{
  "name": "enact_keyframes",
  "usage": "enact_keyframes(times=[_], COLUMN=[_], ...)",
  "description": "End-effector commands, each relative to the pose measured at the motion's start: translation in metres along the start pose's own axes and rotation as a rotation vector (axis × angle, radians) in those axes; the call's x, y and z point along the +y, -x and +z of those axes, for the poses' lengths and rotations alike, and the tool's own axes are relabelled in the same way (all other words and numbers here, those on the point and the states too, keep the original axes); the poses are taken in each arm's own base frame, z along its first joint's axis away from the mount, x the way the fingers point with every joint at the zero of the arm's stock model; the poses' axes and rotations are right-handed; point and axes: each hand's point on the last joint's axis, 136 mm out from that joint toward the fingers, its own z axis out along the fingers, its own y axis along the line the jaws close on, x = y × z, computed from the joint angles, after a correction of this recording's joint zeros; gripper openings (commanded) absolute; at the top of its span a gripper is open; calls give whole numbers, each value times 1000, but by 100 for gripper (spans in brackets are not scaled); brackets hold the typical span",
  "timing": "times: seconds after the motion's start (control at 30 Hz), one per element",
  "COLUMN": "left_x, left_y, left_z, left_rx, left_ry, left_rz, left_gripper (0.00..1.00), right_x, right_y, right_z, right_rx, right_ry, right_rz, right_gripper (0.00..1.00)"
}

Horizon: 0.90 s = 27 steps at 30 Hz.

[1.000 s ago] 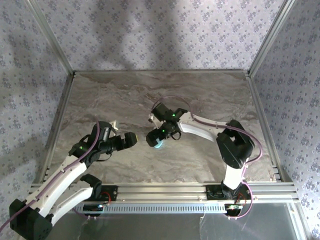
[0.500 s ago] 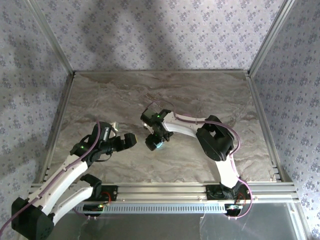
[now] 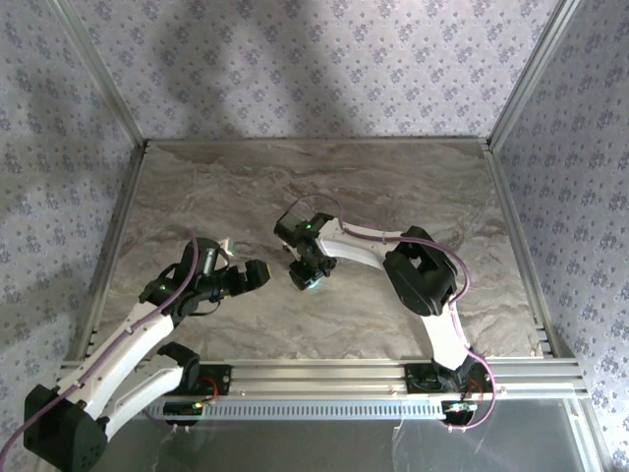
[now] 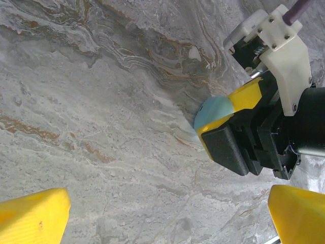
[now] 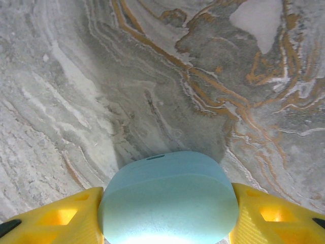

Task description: Insert the wireless bluetooth earbuds into the charging case

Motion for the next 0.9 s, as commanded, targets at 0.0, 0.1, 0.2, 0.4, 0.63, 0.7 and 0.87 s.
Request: enact_keyframes(times=[0.0,0.1,0.2,0.4,0.63,0.7,0.87], left_x=[-4,-5,-7,-10,-18,-22,-29], left_y=[2,2,3,6,19,22,25], left_z=[0,2,4,11,27,32,45], left_rx=[0,2,8,10,-4,2,26], left_ry=[-24,-28,-33,-47,-66,-79,-97], left_rz=[14,16,19,23,32,41,66], left_gripper=[100,100,100,100,100,100,100], right_x=[-15,-32,-55,-93,-106,-106,-106], right_y=[4,14,27,49,58,57,53], right_z=[-5,-10,-13,-13,2,6,8], right_rx=[11,-8,-50,-129,-128,-122,-117], right_ry=[-57,-77,-84,-73,-53,-53,-39], right_rz=[87,187,327,531,607,613,618], right_gripper=[56,55,55,56,59,60,67])
